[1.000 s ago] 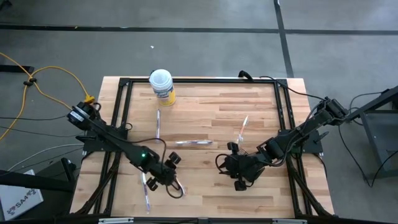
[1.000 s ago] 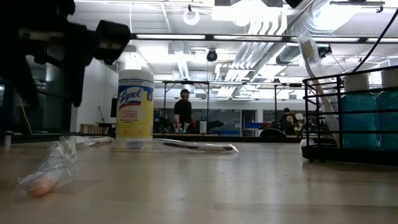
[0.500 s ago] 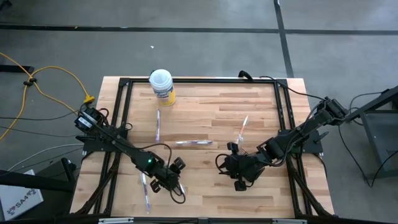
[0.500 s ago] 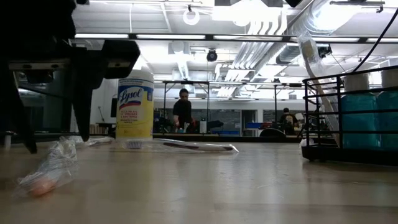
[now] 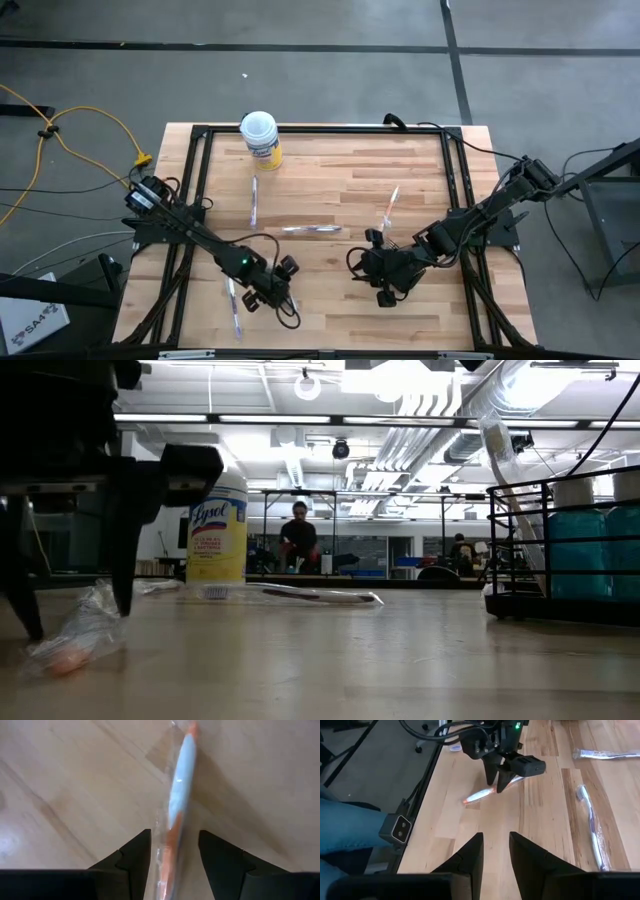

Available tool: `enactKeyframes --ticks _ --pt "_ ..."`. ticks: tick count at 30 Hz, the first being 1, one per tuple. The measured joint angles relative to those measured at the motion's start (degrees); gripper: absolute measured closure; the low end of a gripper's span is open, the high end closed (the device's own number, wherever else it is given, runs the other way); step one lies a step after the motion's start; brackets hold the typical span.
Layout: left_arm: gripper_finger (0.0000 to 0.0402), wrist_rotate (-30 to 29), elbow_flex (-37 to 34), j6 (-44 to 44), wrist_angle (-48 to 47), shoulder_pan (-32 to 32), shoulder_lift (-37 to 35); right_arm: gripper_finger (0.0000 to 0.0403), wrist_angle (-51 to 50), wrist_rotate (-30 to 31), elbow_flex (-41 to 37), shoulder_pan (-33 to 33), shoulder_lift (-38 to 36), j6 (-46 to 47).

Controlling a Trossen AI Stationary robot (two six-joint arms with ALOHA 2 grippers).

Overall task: Pick & Place toothbrushing station
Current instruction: Put the left orange toothbrush into the wire organizer

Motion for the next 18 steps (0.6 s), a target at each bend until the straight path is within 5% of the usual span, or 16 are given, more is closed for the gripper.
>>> enactKeyframes --ticks 18 --pt "0.0312 1.7 0.1 -9.4 -3.6 1.3 0.8 0.0317 0.2 0.0 0.0 0.0 0.0 0.1"
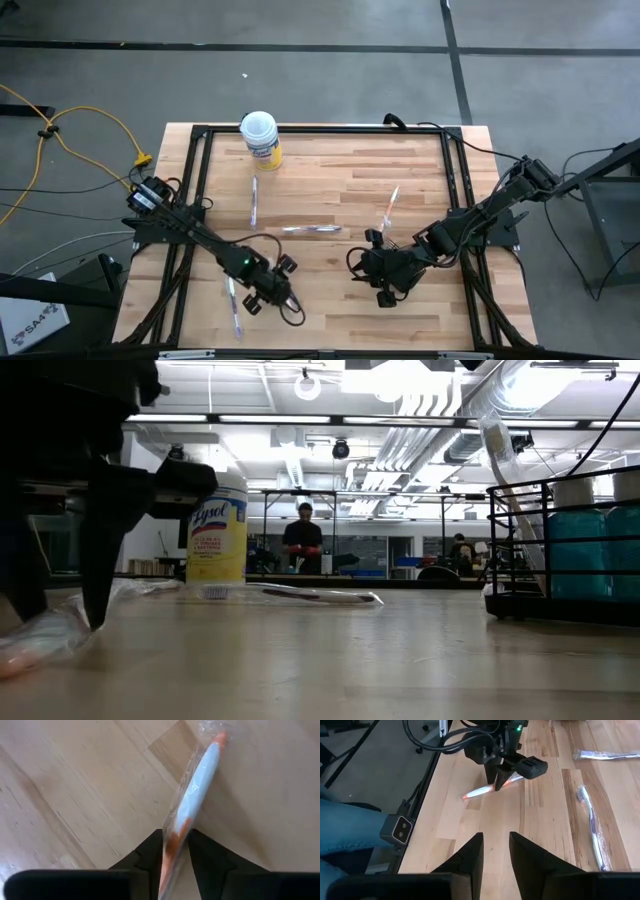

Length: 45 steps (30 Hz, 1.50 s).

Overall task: Pick & Place toothbrushing station
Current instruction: Put the left orange toothbrush into the wire organizer

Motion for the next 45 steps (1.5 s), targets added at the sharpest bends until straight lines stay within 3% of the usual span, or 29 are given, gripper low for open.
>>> enactKeyframes --ticks 5,11,21,25,32,45 --pt "0.0331 0.8 0.0 0.0 -0.2 0.2 0.0 0.0317 0.2 0.0 0.0 0.0 0.0 0.0" --pt "0.039 0.6 -0.1 0.6 -0.4 -0.4 0.0 0.0317 0.2 0.0 0.0 0.0 0.0 0.0" --pt "0.0392 0.1 -0.2 4.0 -0.3 -0.8 0.0 0.0317 0.2 0.0 0.0 0.0 0.0 0.0" --pt "0.0392 -1.0 0.1 9.1 -0.5 -1.4 0.0 0.0317 0.2 0.0 0.0 0.0 0.0 0.0" --pt "0.0394 -10.2 2.9 19.5 -2.2 -3.7 -0.8 0.0317 0.6 0.0 0.0 0.0 0.0 0.0" --pt "0.0394 -41.2 5.5 46.3 4.4 -9.5 -2.9 0.0317 4.8 0.1 0.0 0.0 0.0 0.3"
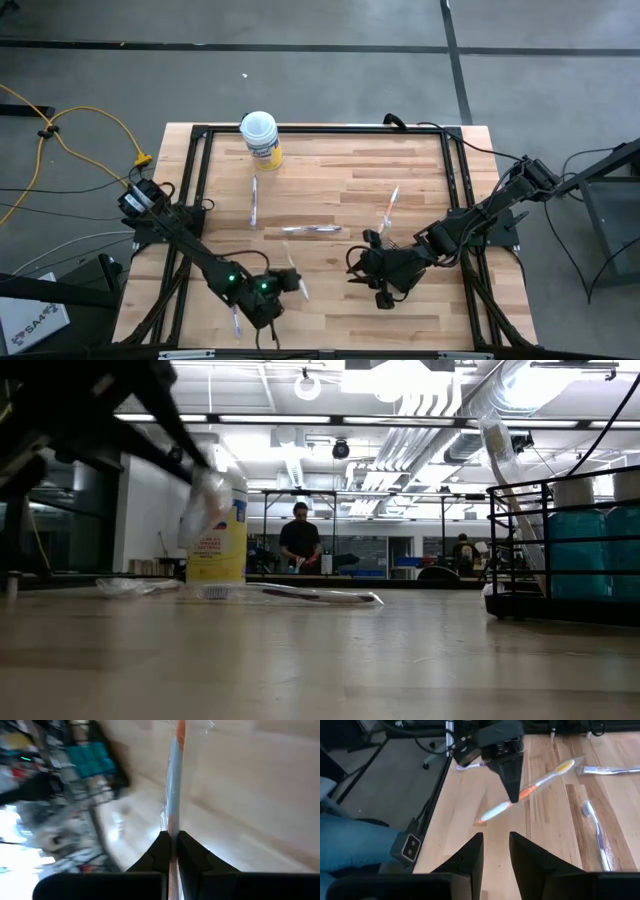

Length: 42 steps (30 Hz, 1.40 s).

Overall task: Pick & Place toothbrushing station
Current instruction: Put the left orange toothbrush into the wire organizer

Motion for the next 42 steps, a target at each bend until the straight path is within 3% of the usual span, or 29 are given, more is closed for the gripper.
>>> enactKeyframes --ticks 4,10,17,24,31,42 --pt "0.0394 -4.3 0.0 8.6 6.5 -0.2 0.0 0.0317 1.6 0.2 0.0 -0.2 0.0 2.5" --pt "0.0394 -3.6 0.0 22.5 17.7 -0.2 0.0 0.0317 4.1 0.2 0.0 -0.4 0.3 5.1" --pt "0.0394 7.0 0.0 29.3 27.6 -0.1 -0.1 0.0317 5.7 -0.7 0.0 -1.4 0.3 5.4" --pt "0.0394 16.7 0.1 30.7 33.2 -0.1 -0.1 0.0317 6.8 -8.5 0.0 -4.7 0.6 3.9" --pt "0.0394 17.2 0.1 37.1 33.4 1.2 -0.2 0.0317 9.7 -12.8 0.0 -7.0 0.7 5.9" --pt "0.0394 16.1 0.1 45.5 31.8 4.9 1.2 0.0317 10.1 -13.4 0.0 -7.8 2.7 10.3"
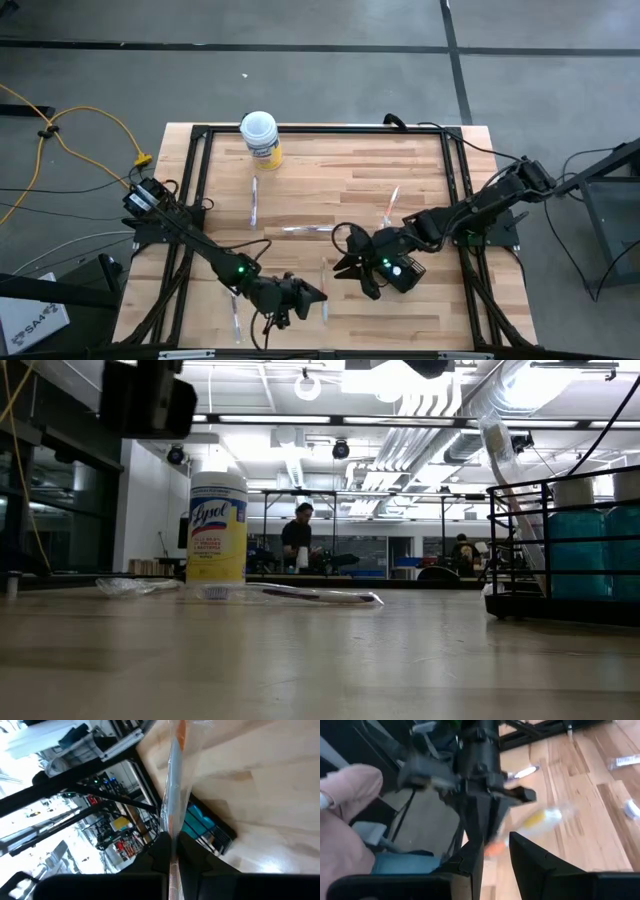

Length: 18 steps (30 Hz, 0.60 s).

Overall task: Pick & Place toothbrushing station
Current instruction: Put the left orange toothbrush into the wire organizer

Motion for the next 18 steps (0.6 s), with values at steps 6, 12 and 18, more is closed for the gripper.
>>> enactKeyframes --ticks 6,12,18 --pt "0.0394 -3.3 0.0 3.5 -0.2 0.1 0.9 0.0317 0.5 -1.0 0.0 -0.5 3.0 0.4" --pt "0.0394 -4.1 0.0 6.4 -0.1 -0.2 1.3 0.0317 0.7 -1.7 0.0 -1.2 5.4 1.0" --pt "0.0394 -4.0 0.0 7.2 -0.1 -0.2 1.3 0.0317 2.4 -4.5 0.0 -2.0 5.9 0.9"
